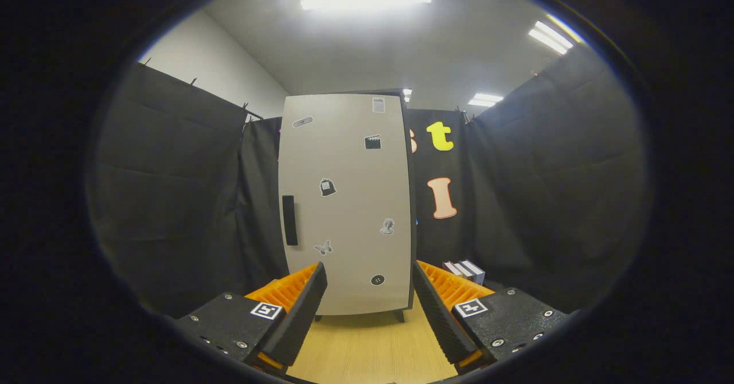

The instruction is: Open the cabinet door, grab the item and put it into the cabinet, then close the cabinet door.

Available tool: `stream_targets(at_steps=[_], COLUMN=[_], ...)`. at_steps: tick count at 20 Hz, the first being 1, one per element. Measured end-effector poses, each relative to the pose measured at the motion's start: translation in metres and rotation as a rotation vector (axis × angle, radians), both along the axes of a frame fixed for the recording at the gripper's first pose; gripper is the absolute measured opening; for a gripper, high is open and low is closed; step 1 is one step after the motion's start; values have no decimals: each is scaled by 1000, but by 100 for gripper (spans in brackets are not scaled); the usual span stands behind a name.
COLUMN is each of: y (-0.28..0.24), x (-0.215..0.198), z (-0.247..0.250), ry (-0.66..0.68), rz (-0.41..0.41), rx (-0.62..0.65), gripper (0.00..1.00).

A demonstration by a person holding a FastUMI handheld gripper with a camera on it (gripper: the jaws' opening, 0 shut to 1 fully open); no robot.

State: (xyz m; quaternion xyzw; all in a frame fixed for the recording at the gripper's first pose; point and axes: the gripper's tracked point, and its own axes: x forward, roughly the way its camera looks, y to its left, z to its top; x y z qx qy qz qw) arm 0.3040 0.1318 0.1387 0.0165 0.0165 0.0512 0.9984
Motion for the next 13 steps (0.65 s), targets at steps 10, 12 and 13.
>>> stream_targets(at_steps=[10, 12, 13], y=[0, 2, 2], x=[-4, -3, -3], z=[5, 7, 6], ry=[-19, -22, -22], rz=[-22, -23, -23], rx=[5, 3, -1], gripper=[93, 93, 93])
